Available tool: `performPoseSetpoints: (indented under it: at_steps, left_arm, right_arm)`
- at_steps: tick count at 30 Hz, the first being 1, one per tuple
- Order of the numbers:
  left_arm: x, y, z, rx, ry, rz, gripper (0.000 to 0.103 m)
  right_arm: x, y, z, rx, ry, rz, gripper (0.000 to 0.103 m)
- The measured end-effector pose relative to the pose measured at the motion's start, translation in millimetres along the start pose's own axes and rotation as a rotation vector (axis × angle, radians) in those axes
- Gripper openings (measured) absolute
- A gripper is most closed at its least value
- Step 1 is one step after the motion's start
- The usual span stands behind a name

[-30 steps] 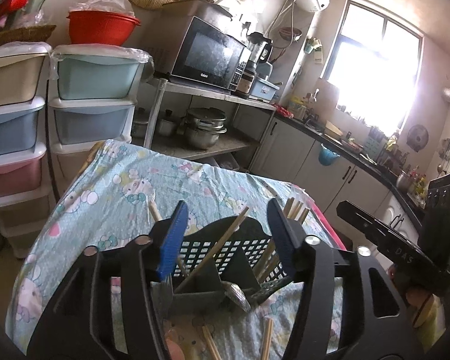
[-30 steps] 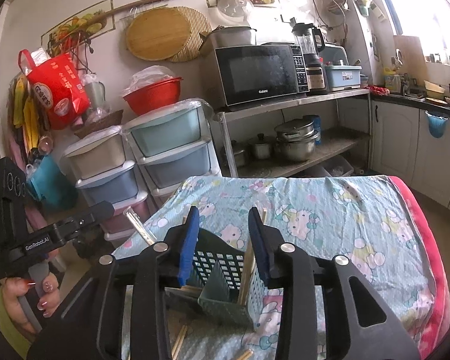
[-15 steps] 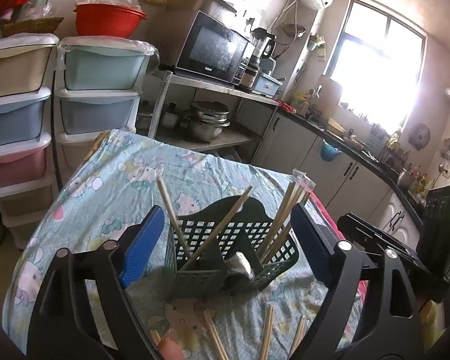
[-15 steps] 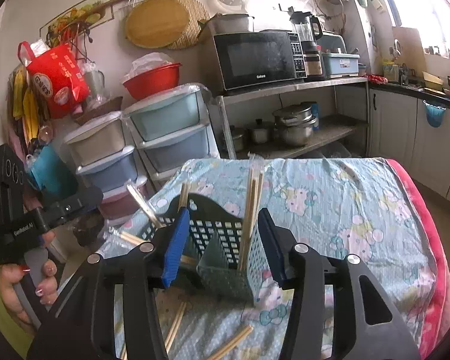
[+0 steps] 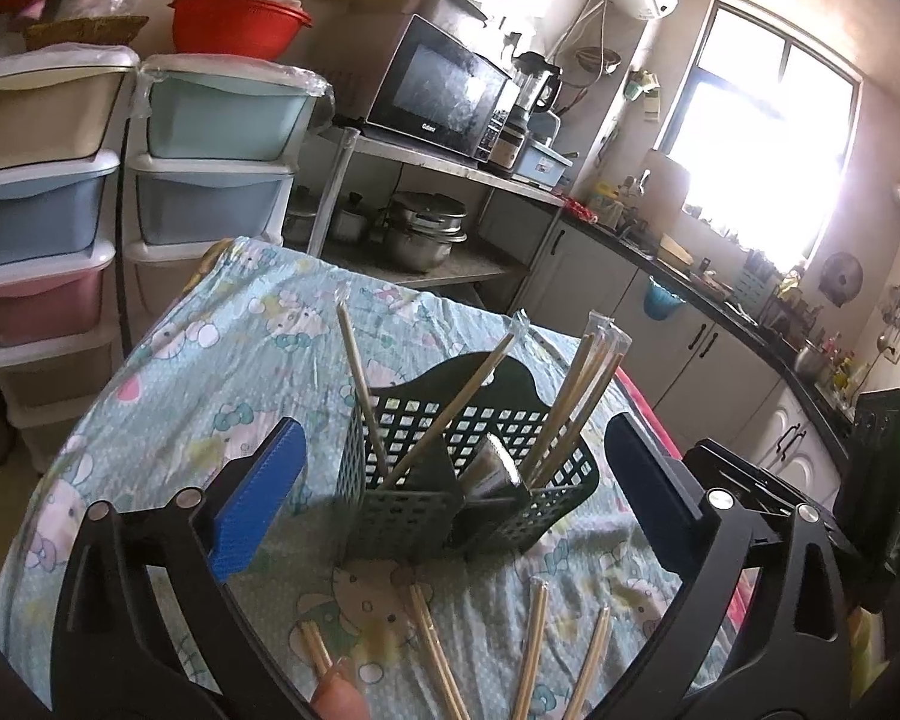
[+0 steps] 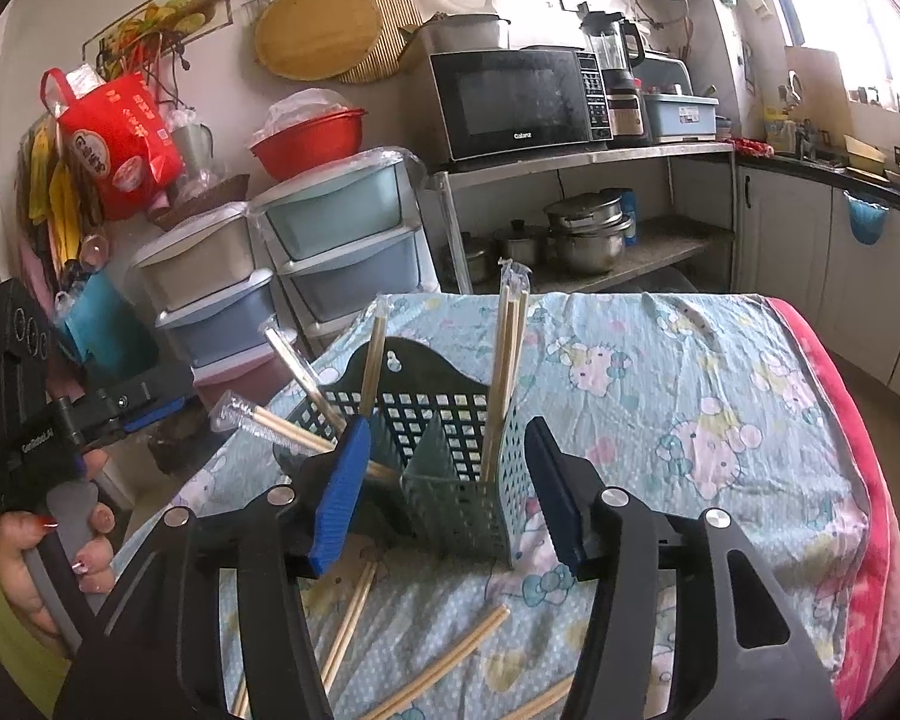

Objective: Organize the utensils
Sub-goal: 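Withdraw both open tools from the caddy back over the chopstick pile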

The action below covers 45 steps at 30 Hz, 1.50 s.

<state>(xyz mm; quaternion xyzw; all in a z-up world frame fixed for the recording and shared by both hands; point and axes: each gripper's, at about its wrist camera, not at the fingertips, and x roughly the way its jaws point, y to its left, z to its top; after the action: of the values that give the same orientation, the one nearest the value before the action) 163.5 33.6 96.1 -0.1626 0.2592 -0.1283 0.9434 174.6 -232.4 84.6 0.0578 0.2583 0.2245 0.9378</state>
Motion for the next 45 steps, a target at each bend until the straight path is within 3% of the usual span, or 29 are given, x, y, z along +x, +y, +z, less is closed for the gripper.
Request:
performPoseSetpoints:
  at_steps: [28,45]
  left_arm:
    - [-2,15,-35,-0.041,0.074,0.038,0.092]
    - [7,27,-65,-0.045,0.157,0.079,0.092]
  right_arm:
    - [0,3,-37,0.002,0.088,0.0,0.052]
    - [15,2,-58,0.019,0.154,0.012,0.062]
